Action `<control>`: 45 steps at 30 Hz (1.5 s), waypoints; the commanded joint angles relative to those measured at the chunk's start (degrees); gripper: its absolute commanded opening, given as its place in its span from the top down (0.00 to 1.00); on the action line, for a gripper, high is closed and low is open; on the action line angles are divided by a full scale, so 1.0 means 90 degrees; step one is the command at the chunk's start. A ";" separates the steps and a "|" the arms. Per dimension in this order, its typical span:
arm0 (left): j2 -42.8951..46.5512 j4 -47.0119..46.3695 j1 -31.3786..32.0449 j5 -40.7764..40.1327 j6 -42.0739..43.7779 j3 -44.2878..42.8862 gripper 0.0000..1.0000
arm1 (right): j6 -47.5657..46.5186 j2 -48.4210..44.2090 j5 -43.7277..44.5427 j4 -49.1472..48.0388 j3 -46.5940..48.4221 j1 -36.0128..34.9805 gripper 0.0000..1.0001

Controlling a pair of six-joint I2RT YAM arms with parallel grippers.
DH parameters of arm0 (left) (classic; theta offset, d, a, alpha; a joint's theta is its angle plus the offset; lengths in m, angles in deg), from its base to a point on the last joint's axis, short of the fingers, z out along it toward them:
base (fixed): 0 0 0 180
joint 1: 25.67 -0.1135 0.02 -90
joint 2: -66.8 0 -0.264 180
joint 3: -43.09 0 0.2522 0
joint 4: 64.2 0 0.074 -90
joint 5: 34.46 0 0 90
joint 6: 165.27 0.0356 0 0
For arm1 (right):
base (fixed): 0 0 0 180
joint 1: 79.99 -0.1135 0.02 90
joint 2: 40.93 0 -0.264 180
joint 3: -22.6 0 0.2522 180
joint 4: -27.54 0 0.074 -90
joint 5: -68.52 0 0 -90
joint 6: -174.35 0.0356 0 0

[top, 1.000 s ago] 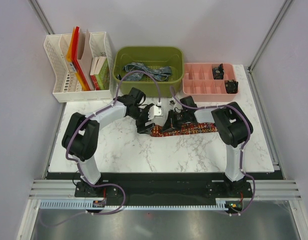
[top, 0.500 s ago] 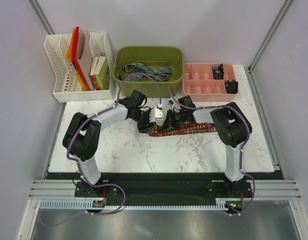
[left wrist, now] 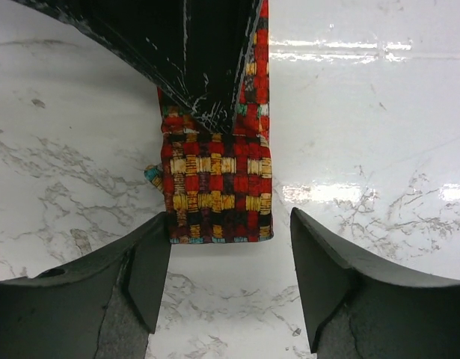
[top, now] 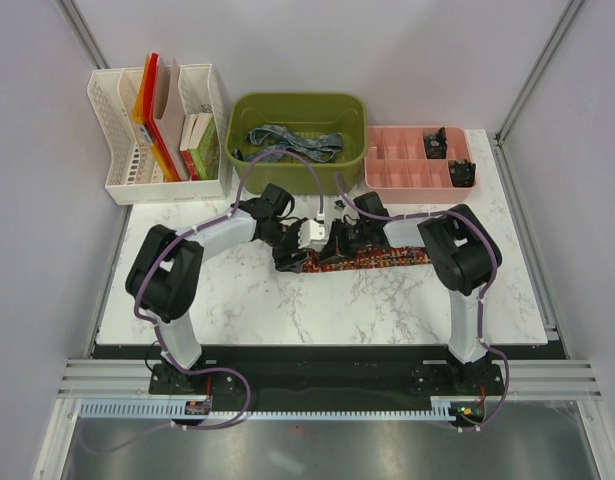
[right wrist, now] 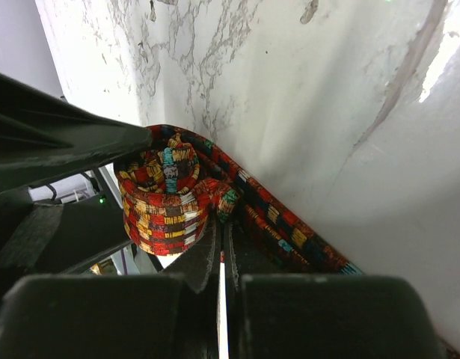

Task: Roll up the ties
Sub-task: Roll the tie at the center of the board.

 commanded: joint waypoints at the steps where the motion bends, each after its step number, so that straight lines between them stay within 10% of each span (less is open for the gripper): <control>1: -0.0127 -0.0013 -0.0047 -0.0129 0.0328 0.0064 0.31 | -0.0207 0.0271 0.0779 0.0246 -0.0167 -0.0051 1.00; 18: -0.0205 -0.0022 0.0206 0.0652 -0.0423 -0.0843 0.60 | -0.0129 0.0290 0.0721 0.0197 -0.0216 -0.0061 1.00; 45: -0.0978 0.0212 0.1232 -0.0363 -0.1595 -0.0894 0.52 | 0.0928 0.0475 -0.0743 -0.2168 -0.0812 -0.0110 1.00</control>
